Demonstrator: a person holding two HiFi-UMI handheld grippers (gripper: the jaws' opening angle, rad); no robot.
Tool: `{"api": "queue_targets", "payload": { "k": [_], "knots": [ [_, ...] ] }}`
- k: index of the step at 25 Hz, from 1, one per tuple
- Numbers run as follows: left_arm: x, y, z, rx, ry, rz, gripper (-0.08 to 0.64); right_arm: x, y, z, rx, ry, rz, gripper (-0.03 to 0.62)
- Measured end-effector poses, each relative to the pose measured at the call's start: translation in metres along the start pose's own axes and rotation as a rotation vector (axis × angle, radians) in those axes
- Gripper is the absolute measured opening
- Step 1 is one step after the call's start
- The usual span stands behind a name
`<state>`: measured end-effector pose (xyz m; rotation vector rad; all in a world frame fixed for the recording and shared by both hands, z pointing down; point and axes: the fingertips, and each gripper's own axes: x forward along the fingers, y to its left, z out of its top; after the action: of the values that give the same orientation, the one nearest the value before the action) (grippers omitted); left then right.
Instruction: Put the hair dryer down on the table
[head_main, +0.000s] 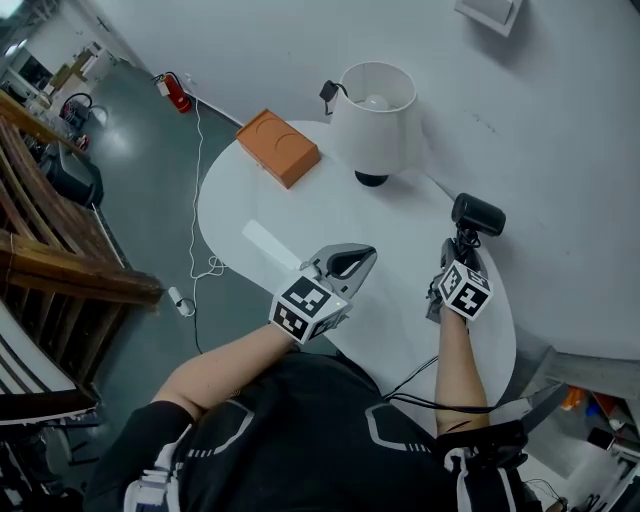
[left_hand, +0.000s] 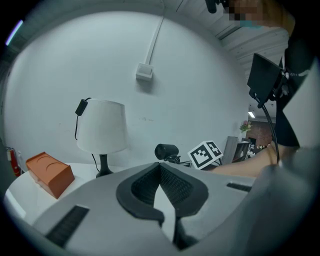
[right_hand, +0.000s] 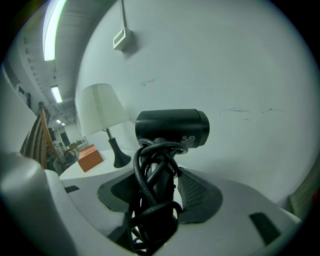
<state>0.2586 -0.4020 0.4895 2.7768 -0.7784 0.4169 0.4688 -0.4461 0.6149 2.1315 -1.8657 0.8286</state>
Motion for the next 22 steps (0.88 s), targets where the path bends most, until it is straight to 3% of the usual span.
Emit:
{"api": "queue_targets", "payload": {
  "k": [22],
  "knots": [
    [0.033,-0.014,-0.029,-0.04,0.091,-0.051,0.006,0.066,-0.033,-0.051,0.008,0.197,-0.066,0.244]
  ]
}}
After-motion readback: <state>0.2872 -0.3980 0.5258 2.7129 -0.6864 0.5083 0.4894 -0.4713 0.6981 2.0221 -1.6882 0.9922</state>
